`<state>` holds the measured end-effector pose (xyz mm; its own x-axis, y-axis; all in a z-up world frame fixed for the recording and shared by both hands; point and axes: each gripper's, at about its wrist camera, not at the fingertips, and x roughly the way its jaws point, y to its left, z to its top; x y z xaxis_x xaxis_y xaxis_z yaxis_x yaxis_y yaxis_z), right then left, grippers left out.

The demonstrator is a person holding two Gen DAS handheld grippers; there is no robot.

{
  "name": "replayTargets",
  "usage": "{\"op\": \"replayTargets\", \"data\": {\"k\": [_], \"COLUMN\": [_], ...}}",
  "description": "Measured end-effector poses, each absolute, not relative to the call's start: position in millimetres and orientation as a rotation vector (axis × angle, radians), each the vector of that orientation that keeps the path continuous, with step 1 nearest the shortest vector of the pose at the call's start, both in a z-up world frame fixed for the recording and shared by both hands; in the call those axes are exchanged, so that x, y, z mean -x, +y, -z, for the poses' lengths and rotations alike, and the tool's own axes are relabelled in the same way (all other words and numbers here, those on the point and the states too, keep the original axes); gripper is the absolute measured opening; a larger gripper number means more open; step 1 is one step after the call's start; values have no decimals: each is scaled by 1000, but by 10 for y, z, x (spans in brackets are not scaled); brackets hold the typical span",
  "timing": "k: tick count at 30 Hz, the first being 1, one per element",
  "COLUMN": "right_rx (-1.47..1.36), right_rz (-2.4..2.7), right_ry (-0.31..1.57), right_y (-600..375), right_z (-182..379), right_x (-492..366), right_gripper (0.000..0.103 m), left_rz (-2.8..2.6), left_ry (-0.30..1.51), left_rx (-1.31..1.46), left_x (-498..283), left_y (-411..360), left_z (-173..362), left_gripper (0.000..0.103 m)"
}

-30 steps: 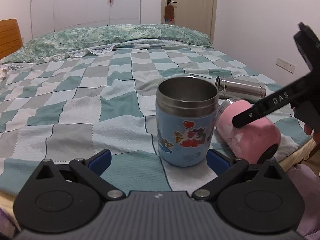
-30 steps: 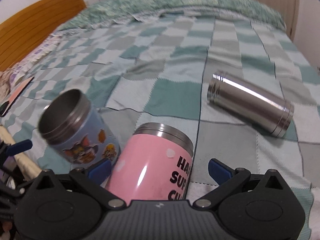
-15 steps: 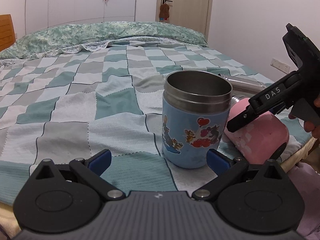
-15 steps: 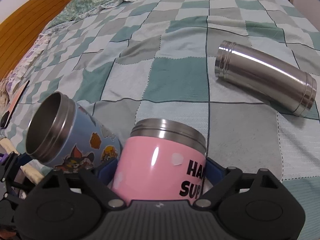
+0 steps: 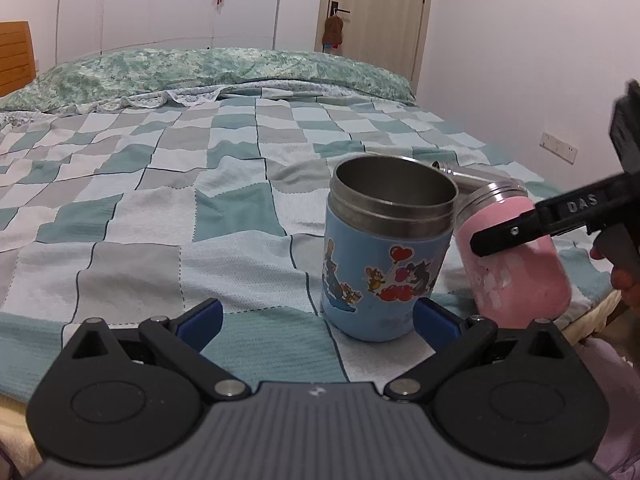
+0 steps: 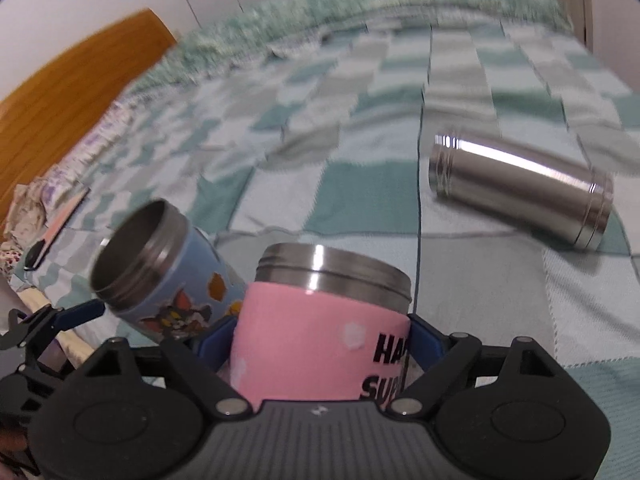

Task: Flip cup upright
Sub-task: 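Rotate the pink cup with the right gripper until its opening faces up, then lower the pink cup beside the blue cup and open the right gripper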

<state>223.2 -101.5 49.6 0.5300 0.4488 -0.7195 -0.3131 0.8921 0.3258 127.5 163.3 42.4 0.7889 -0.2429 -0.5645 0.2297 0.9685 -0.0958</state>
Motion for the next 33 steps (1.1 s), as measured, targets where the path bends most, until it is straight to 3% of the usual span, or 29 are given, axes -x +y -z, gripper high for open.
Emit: {"op": "replayTargets", "data": {"k": [13, 33], "right_rx": [54, 143], "right_rz": [-449, -463], "right_ry": [483, 334], "right_y": [-831, -659], "right_z": [-748, -317], "right_x": [-1900, -1734], "right_gripper": [86, 85], "left_rz": [212, 176], "left_ry": [559, 552], "left_rx": [69, 103], "left_x": [-1204, -1160], "left_y": [1686, 1743], "left_z": [-553, -497], "left_gripper": [103, 103]}}
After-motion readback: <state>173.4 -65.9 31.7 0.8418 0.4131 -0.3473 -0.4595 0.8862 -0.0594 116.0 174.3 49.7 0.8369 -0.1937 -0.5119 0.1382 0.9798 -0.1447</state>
